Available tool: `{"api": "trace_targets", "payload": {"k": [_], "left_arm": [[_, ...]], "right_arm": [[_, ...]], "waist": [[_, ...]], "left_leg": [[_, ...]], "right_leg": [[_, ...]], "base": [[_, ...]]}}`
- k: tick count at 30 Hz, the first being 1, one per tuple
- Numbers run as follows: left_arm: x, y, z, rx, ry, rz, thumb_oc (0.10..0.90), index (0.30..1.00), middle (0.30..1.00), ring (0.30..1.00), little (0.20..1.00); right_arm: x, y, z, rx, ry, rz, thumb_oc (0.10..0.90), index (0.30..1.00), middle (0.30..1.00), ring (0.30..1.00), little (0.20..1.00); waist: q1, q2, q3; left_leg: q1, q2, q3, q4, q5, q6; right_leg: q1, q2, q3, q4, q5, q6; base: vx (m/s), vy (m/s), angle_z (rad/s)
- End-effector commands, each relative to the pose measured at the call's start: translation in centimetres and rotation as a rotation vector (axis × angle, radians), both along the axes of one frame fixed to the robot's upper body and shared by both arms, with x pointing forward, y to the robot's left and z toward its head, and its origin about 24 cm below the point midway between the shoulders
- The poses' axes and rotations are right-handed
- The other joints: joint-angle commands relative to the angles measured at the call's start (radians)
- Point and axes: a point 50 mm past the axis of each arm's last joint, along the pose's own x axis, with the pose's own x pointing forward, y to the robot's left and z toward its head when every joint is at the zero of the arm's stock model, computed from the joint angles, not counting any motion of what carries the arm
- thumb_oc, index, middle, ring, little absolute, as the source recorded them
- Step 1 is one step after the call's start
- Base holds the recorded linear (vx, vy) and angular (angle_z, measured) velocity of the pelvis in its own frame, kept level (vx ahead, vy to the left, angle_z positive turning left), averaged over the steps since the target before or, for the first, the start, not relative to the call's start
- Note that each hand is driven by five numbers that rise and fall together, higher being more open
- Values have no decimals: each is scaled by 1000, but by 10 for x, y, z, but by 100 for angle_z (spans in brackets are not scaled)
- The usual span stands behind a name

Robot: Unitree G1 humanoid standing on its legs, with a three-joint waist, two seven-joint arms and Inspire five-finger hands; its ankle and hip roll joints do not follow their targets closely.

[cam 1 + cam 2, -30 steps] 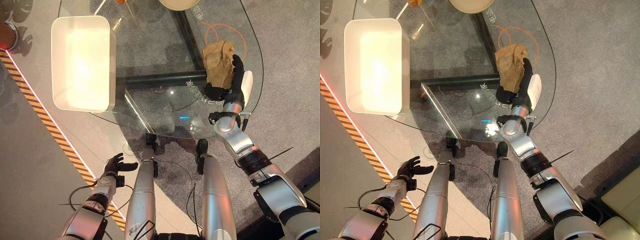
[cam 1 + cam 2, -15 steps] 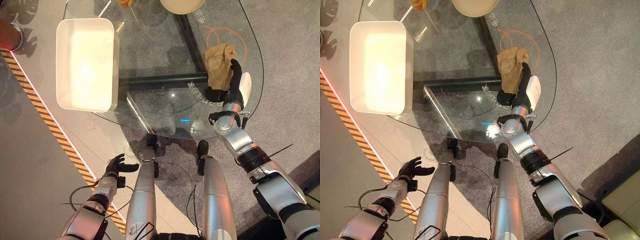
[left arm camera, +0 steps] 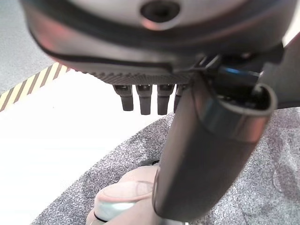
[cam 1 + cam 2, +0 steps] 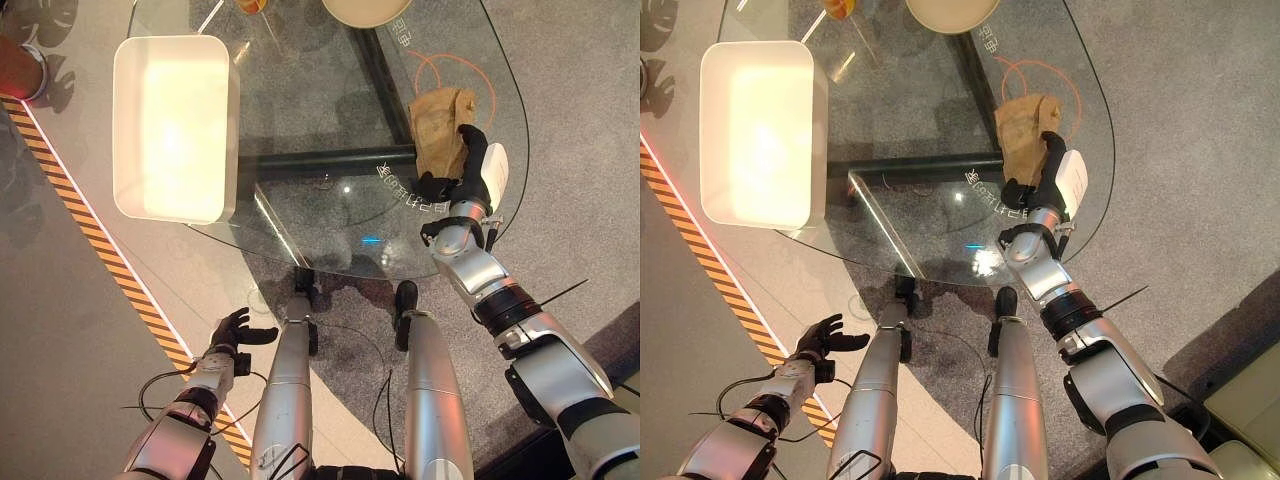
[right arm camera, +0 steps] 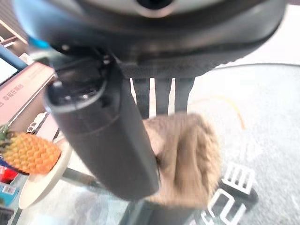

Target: Wipe the table with a cloth and put it in the basket.

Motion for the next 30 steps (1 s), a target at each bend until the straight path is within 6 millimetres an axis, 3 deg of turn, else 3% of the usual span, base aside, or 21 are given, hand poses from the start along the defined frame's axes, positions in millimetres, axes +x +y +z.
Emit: {"api": "trace_targets", "payload": {"k": [1, 13, 14, 15, 16, 17, 18, 19, 30], "left_arm": [[-13, 7, -9, 45, 60, 17, 800, 900, 900, 900, 900], [-10, 6, -7, 44, 57, 9, 800, 900, 900, 900, 900], [-10, 7, -7, 44, 57, 9, 800, 900, 900, 900, 900], [-9, 7, -7, 43, 56, 10, 800, 900, 900, 900, 900], [-9, 6, -7, 43, 56, 10, 800, 900, 900, 900, 900], [-8, 6, -6, 43, 56, 10, 800, 900, 900, 900, 900], [-8, 6, -6, 42, 56, 9, 800, 900, 900, 900, 900], [-8, 6, -6, 41, 56, 9, 800, 900, 900, 900, 900], [-8, 6, -5, 45, 52, 9, 800, 900, 900, 900, 900]], "right_arm": [[2, 7, 22, -45, -83, 31, 100, 300, 300, 300, 200], [5, 9, 22, -72, -55, 37, 100, 300, 300, 300, 200], [5, 8, 22, -74, -55, 35, 133, 328, 328, 328, 233], [5, 8, 21, -74, -55, 36, 265, 441, 441, 441, 365], [5, 8, 22, -73, -57, 35, 309, 479, 479, 479, 409], [6, 8, 22, -74, -59, 33, 591, 721, 721, 721, 691], [6, 8, 23, -74, -60, 33, 646, 768, 768, 768, 746], [6, 8, 23, -76, -62, 33, 800, 900, 900, 900, 900], [2, 15, 28, -94, -105, 47, 800, 900, 900, 900, 900]], "waist": [[6, 20, -20], [10, 19, -20], [10, 19, -20], [10, 20, -20], [10, 20, -20], [10, 20, -20], [10, 21, -20], [9, 22, -20], [8, 18, -20]], "left_leg": [[2, -108, 91, 124, -142, 101], [3, -108, 91, 111, -136, 100], [4, -108, 91, 110, -136, 100], [4, -108, 91, 109, -135, 100], [3, -109, 91, 110, -136, 100], [2, -109, 91, 111, -136, 100], [3, -109, 91, 110, -136, 100], [3, -109, 91, 109, -136, 100], [4, -109, 94, 101, -133, 101]], "right_leg": [[34, 38, -63, -198, 121, -28], [34, 38, -66, -213, 129, -25], [35, 37, -66, -214, 129, -25], [36, 37, -66, -215, 130, -24], [34, 38, -66, -214, 130, -24], [33, 37, -66, -213, 129, -24], [34, 37, -66, -214, 129, -24], [34, 37, -66, -214, 129, -24], [35, 40, -67, -221, 133, -22]], "base": [[0, 0, 0], [0, 0, 0], [0, 0, 0], [0, 0, 0], [0, 0, 0], [0, 0, 0], [0, 0, 0], [0, 0, 0], [0, 0, 0]]}}
